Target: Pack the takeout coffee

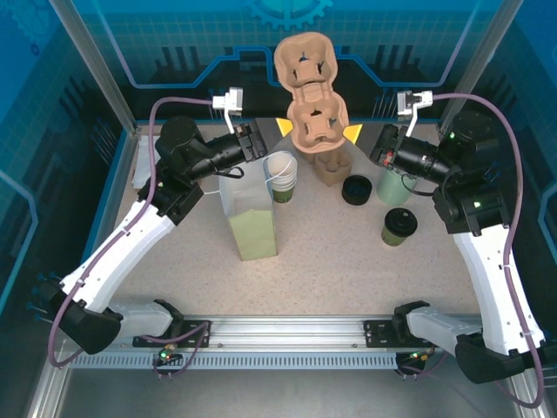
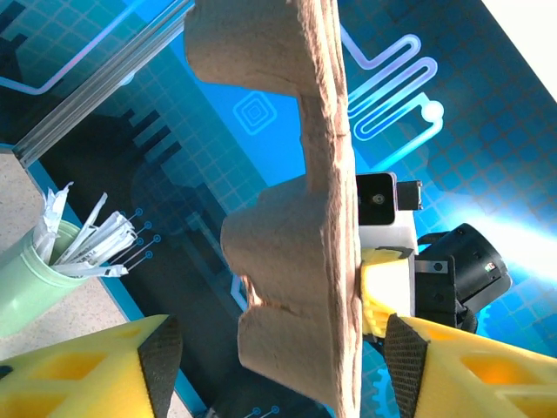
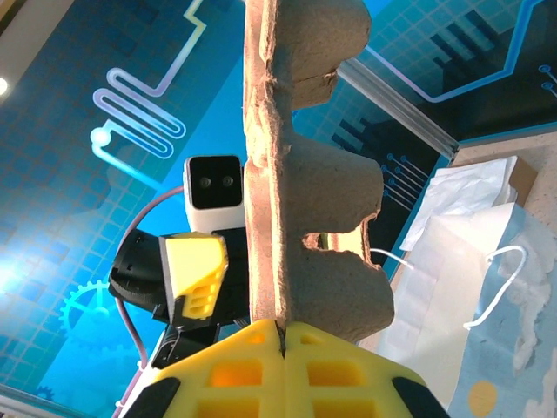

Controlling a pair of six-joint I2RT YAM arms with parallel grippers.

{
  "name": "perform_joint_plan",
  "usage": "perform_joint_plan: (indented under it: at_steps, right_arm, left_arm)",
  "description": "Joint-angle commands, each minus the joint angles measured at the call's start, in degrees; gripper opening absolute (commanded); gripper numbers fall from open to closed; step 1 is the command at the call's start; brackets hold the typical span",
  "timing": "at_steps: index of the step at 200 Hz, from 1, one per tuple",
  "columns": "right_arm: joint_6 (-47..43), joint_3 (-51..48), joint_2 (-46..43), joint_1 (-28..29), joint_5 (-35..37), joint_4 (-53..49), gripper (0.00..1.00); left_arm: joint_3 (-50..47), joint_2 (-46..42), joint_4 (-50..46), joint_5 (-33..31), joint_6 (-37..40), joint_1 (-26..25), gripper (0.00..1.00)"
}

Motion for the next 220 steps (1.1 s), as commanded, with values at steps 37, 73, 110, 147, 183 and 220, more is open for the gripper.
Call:
perform_joint_plan:
  at_steps: [37,73,110,147,183,220]
  right_arm:
    - [0.7,-1.3,0.1,2.3,-0.5,1.5,0.0]
    - [0.7,-2.1,0.1,2.4,0.1,1.4,0.0]
    - [-4.2,-2.1,-0.2,2.4,2.1,-3.3,0.07]
    - [-20.5,-0.6,-2.0,2.2,10.2,-16.9,0.33]
    - [-40.2,1.4,-3.1,2.2,16.8,-26.1,0.51]
    - [-60.9,9.1,-1.1,5.0,20.0,-31.3,0.61]
  left_arm:
    - [2.8,1.1,2.5,1.2,-0.1,-0.7,0.42]
    - [2.5,0.7,1.5,1.0,0.6,-0.8,0.23]
    - [2.3,-0.4,-3.1,-0.3,3.7,-0.8,0.09]
    - [2.7,-3.0,-16.1,-4.1,12.0,-0.9,0.08]
    - [2.3,-6.2,-29.3,-11.3,20.0,-2.3,0.07]
    - [1.3,-8.9,-36.9,-20.6,24.3,-5.9,0.06]
